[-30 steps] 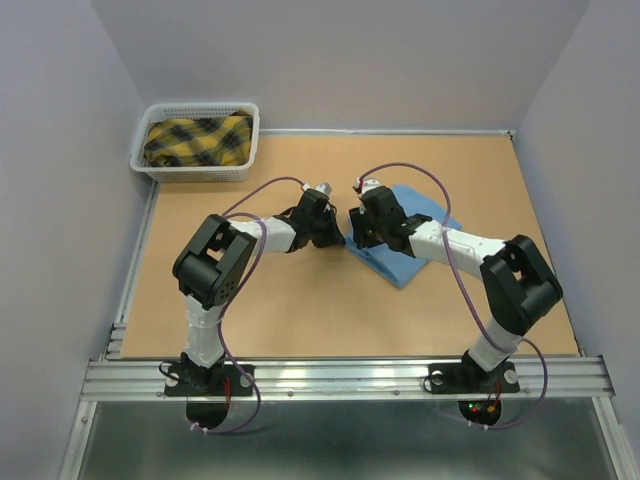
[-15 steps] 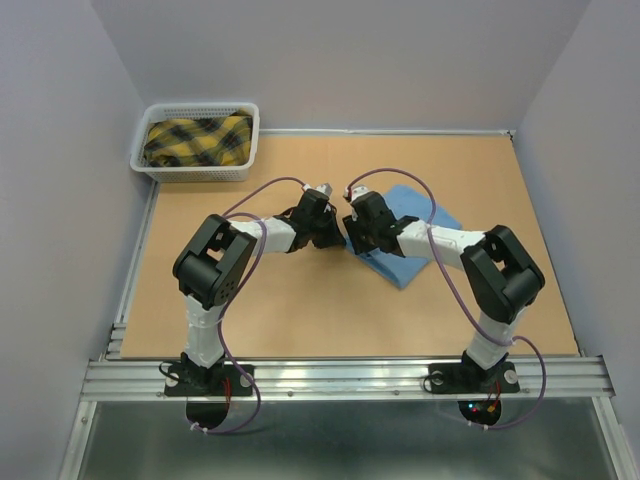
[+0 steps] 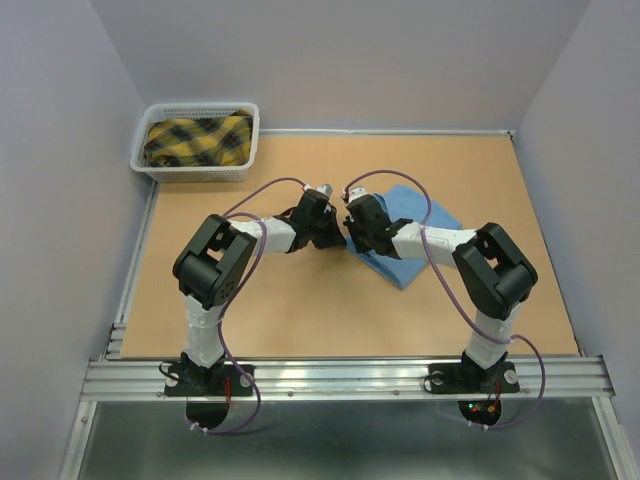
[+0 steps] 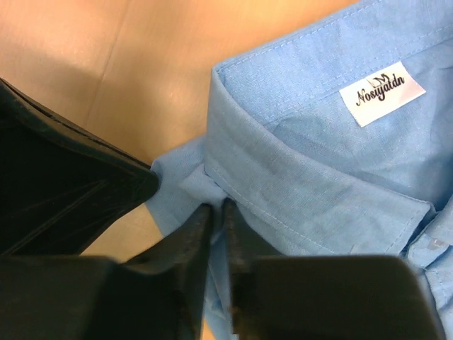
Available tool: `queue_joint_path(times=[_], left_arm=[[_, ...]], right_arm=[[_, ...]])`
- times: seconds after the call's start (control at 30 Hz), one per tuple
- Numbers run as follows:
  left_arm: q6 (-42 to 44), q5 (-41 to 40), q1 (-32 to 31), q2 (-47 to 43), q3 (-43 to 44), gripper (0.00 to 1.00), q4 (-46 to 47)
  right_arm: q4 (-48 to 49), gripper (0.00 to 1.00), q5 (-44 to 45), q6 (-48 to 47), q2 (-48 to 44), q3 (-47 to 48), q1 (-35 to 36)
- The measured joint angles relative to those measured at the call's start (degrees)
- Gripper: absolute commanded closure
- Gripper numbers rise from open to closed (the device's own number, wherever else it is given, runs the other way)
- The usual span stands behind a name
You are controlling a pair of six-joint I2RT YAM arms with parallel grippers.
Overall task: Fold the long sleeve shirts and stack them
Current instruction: Neatly place the folded shirt to the corner
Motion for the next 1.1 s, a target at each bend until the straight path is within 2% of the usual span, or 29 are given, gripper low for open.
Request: queue_joint_path(times=[0.07,0.1,0.47,0.77,1.1], left_arm=[[0.0,0.0,0.0,0.0,0.0,1.0,0.0],[0.0,0.0,0.0,0.0,0.0,1.0,0.0],[-0.2,0.0,0.0,0.0,0.0,1.0,0.0],[-0.2,0.0,0.0,0.0,0.0,1.0,0.0],[-0.4,0.1,0.0,0.0,0.0,1.0,0.0]], right_arm=[[0.2,0.93,0.4,0.0,0.0,0.0,0.0],[0.3,0.99,0.6,0.0,0.0,0.0,0.0],[0.5,0.99,-0.5,-0.1,-0.4,-0.1,0.0],[1.2,0.99,-3.2,-0.1,-4.5,-0.4,0.0],[2.1,0.99,-7.0,0.0,-4.9,-3.8,0.0]])
